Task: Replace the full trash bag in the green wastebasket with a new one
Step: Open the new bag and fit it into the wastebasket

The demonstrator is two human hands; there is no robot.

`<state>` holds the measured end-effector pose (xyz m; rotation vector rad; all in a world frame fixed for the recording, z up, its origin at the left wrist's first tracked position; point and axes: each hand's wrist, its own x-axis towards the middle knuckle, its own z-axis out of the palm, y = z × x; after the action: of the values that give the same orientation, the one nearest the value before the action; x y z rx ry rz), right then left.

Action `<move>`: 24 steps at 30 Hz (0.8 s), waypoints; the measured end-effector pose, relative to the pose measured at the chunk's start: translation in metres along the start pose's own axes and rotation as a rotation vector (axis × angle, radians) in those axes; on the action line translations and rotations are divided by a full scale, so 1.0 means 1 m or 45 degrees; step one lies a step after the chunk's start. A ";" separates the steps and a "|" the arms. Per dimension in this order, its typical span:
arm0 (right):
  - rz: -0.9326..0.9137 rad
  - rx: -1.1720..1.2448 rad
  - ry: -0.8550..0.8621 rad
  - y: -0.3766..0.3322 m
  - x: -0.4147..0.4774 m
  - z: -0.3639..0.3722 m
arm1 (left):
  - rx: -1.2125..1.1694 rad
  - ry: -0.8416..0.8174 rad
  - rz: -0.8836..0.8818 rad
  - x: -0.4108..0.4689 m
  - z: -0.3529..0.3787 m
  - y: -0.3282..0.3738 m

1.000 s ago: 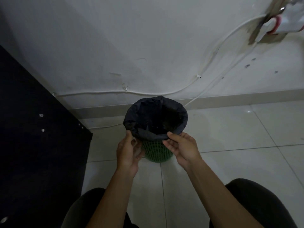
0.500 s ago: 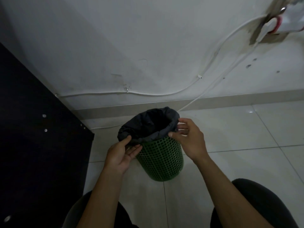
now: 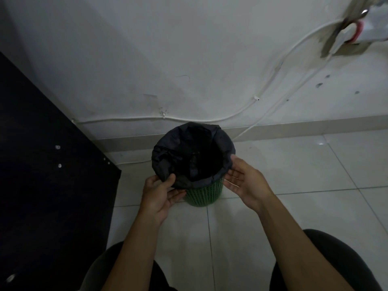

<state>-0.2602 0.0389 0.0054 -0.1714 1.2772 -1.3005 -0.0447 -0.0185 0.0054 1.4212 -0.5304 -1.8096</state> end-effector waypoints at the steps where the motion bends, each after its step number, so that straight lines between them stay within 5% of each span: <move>1: 0.007 -0.027 0.010 0.003 0.002 -0.001 | 0.022 -0.004 -0.014 0.001 0.001 -0.002; 9: 0.063 0.003 0.114 0.009 0.018 -0.009 | 0.157 -0.079 -0.172 0.006 0.005 -0.014; 14: 0.038 -0.080 0.168 -0.003 0.024 -0.010 | 0.533 0.008 -0.147 0.003 0.008 -0.022; 19: -0.284 -0.656 0.434 -0.009 0.033 -0.013 | 0.622 0.315 0.213 0.017 0.002 -0.007; 24: -0.386 -0.589 0.458 -0.006 0.044 -0.014 | 0.520 0.189 0.309 0.035 0.003 0.000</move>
<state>-0.2850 0.0101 -0.0221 -0.4890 1.9111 -1.3060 -0.0506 -0.0459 -0.0153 1.6615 -0.9903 -1.4422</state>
